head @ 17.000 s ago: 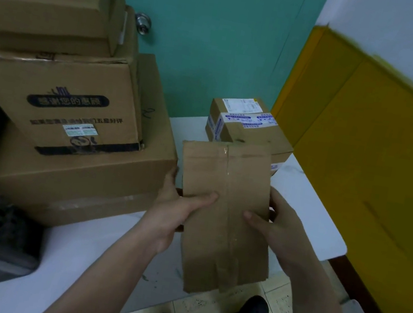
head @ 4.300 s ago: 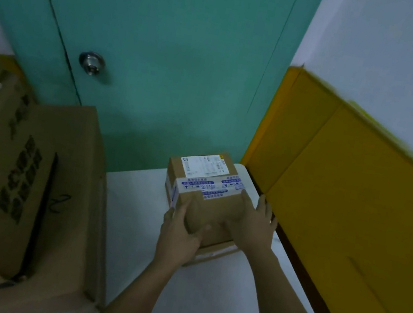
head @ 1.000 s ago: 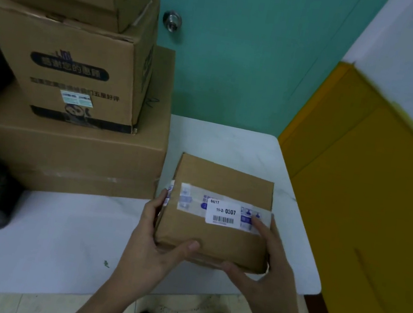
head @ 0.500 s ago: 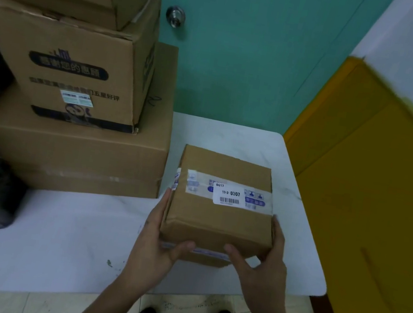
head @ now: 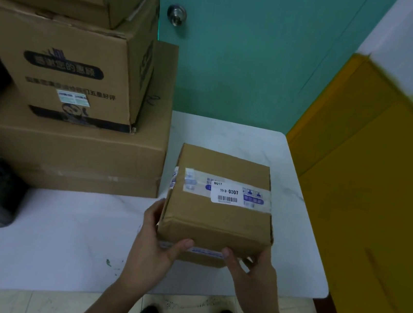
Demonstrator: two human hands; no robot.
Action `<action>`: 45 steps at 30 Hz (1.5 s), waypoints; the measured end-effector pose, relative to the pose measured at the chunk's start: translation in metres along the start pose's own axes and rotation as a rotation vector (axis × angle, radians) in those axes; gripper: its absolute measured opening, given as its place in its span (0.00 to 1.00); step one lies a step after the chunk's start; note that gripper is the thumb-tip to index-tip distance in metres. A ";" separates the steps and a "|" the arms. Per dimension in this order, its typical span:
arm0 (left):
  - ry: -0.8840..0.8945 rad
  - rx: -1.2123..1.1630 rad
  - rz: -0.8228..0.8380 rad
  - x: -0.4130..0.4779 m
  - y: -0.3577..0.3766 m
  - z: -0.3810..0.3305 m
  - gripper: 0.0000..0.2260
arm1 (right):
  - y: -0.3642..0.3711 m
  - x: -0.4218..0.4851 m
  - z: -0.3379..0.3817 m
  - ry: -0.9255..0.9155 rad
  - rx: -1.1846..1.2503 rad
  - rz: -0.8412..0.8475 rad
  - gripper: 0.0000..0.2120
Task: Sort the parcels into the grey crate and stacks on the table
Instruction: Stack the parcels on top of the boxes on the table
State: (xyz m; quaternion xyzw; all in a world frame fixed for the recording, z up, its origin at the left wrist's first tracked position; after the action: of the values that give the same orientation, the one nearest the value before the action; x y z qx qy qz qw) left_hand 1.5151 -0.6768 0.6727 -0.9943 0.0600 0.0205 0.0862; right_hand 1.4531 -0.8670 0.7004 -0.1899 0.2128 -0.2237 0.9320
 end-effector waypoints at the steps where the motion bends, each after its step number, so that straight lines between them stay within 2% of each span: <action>1: -0.020 0.000 -0.018 -0.001 0.000 -0.002 0.34 | -0.002 0.000 0.001 0.003 0.015 -0.021 0.31; 5: -0.054 0.016 -0.067 0.000 -0.002 -0.010 0.24 | -0.016 0.005 0.011 -0.030 0.038 -0.168 0.23; 8: -0.068 0.046 -0.045 0.001 0.002 -0.011 0.27 | -0.019 0.010 0.011 -0.036 0.012 -0.158 0.17; 14: -0.073 0.054 0.028 0.000 0.005 -0.010 0.32 | -0.020 0.010 0.008 0.015 0.099 -0.129 0.26; 18: -0.062 0.062 0.126 0.004 0.004 -0.006 0.37 | -0.021 0.015 -0.002 0.001 0.122 -0.051 0.25; 23: -0.079 -0.117 0.214 -0.004 0.005 0.011 0.45 | -0.028 0.020 -0.016 -0.034 0.042 0.102 0.24; 26: -0.068 -0.115 0.303 -0.011 0.003 0.017 0.51 | -0.029 0.022 -0.027 -0.009 0.001 0.176 0.25; 31: -0.011 -0.046 0.455 -0.013 0.000 0.024 0.57 | -0.028 0.024 -0.030 -0.061 -0.072 0.154 0.26; 33: 0.019 0.020 0.472 -0.011 -0.002 0.027 0.61 | -0.026 0.025 -0.029 -0.106 -0.148 0.107 0.25; 36: 0.039 0.049 0.465 -0.012 -0.001 0.027 0.59 | -0.025 0.021 -0.027 -0.136 -0.212 0.023 0.25; 38: 0.027 0.042 0.438 -0.014 0.003 0.024 0.58 | -0.027 0.017 -0.027 -0.109 -0.301 0.107 0.32; 41: 0.006 0.064 0.380 -0.017 0.005 0.025 0.58 | -0.031 0.014 -0.029 -0.105 -0.535 0.433 0.57; 42: -0.003 0.075 0.373 -0.016 0.005 0.026 0.59 | -0.032 0.013 -0.030 -0.132 -0.610 0.472 0.61; 45: -0.007 0.106 0.370 -0.016 0.006 0.028 0.59 | -0.032 0.012 -0.034 -0.202 -0.668 0.404 0.58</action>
State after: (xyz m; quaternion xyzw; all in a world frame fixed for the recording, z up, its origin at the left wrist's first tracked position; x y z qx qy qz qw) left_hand 1.4972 -0.6757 0.6450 -0.9603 0.2425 0.0361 0.1334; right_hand 1.4362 -0.9082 0.6823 -0.4577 0.2143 0.0650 0.8604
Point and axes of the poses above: each hand's wrist, its own x-axis towards the middle knuckle, its own y-axis out of the palm, z = x × y, the point moved 1 cm from there along x, towards the middle knuckle, and after that the axes turned 6 degrees about y, right-handed, at the moved point
